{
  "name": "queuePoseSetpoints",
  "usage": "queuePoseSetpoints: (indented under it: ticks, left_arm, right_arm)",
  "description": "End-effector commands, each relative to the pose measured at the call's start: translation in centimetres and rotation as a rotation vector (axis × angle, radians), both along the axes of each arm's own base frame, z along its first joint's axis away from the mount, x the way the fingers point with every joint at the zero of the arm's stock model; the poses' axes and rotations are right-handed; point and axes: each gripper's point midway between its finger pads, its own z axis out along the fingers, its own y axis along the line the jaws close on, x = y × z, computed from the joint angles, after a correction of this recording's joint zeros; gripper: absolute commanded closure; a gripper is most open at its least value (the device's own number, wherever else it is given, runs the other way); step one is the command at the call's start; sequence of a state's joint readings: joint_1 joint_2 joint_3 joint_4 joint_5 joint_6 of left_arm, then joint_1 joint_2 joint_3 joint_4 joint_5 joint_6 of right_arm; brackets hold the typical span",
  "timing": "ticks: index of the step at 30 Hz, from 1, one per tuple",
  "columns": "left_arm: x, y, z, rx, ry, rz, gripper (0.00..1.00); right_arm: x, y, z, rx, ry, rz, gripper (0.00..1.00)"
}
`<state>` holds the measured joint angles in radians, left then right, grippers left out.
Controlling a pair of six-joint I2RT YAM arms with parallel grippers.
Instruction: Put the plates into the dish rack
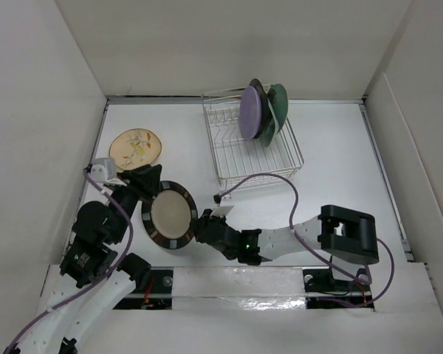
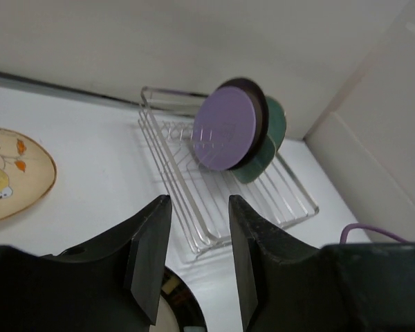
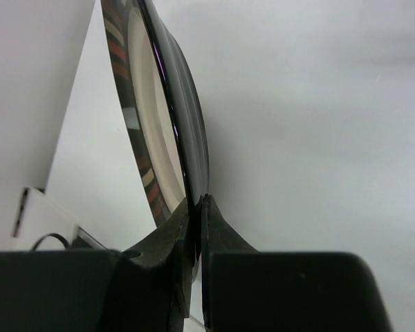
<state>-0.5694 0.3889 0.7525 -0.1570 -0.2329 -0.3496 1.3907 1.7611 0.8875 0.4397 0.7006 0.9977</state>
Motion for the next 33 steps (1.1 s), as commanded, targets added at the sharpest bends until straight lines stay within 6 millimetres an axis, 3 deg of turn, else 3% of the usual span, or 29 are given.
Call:
queuePoseSetpoints:
  ticks: [1,2,5,9,12,13,15,17,22,23,24,26,29,30,31,33]
  left_arm:
    - [-1.7,2.8,4.7,-0.121,-0.160,0.078,0.64]
    - [-1.7,3.4,4.7,-0.128,-0.156,0.108,0.63]
    - [-1.8,3.9,4.7,-0.134,-0.154,0.129,0.62]
    - [-1.8,3.9,4.7,-0.141,-0.156,0.134,0.62]
    - [-1.6,4.0,4.3,-0.138,-0.149,0.145,0.61]
    - [-1.6,4.1,4.3,-0.140,-0.153,0.148,0.61]
    - [-1.3,4.0,3.8,-0.128,-0.145,0.154,0.58]
    - [-0.8,3.1,3.0,-0.103,-0.119,0.124,0.57]
    - [0.4,0.9,0.9,-0.036,-0.054,0.050,0.57]
    - [0.5,0.7,0.9,-0.029,-0.049,0.044,0.57]
    - [0.7,0.6,0.7,-0.019,-0.043,0.046,0.57]
    - [1.0,0.2,0.4,-0.009,-0.031,0.035,0.57]
    - [1.4,-0.3,-0.1,0.008,-0.010,0.022,0.57]
    - [1.5,-0.4,-0.3,0.011,-0.003,0.023,0.57]
    - [1.8,-0.5,-0.8,0.020,0.012,0.024,0.57]
    - [2.0,-0.6,-1.0,0.025,0.022,0.029,0.57]
  right_arm:
    - [3.1,-1.0,12.6,0.126,-0.248,-0.120,1.00]
    - [3.4,-1.9,14.9,0.116,-0.299,-0.137,1.00]
    - [4.7,-3.1,18.0,0.095,-0.369,-0.145,1.00]
    - [8.2,-6.3,23.3,0.151,-0.436,-0.191,1.00]
    - [9.2,-7.7,26.2,0.186,-0.479,-0.195,1.00]
    - [9.9,-8.9,28.2,0.207,-0.503,-0.221,1.00]
    - [11.1,-10.3,29.5,0.150,-0.541,-0.259,1.00]
    - [13.5,-12.3,31.2,0.061,-0.582,-0.325,1.00]
    - [19.1,-15.9,32.6,-0.146,-0.623,-0.456,1.00]
    - [20.7,-16.9,31.6,-0.233,-0.614,-0.501,1.00]
    - [21.4,-17.5,32.6,-0.249,-0.626,-0.532,1.00]
    - [22.8,-19.0,32.5,-0.351,-0.625,-0.604,1.00]
    - [24.9,-19.6,32.3,-0.461,-0.629,-0.657,1.00]
    - [26.0,-19.6,31.3,-0.502,-0.620,-0.665,1.00]
    - [26.6,-20.0,32.1,-0.505,-0.623,-0.683,1.00]
    - [27.6,-20.2,31.6,-0.563,-0.612,-0.693,1.00]
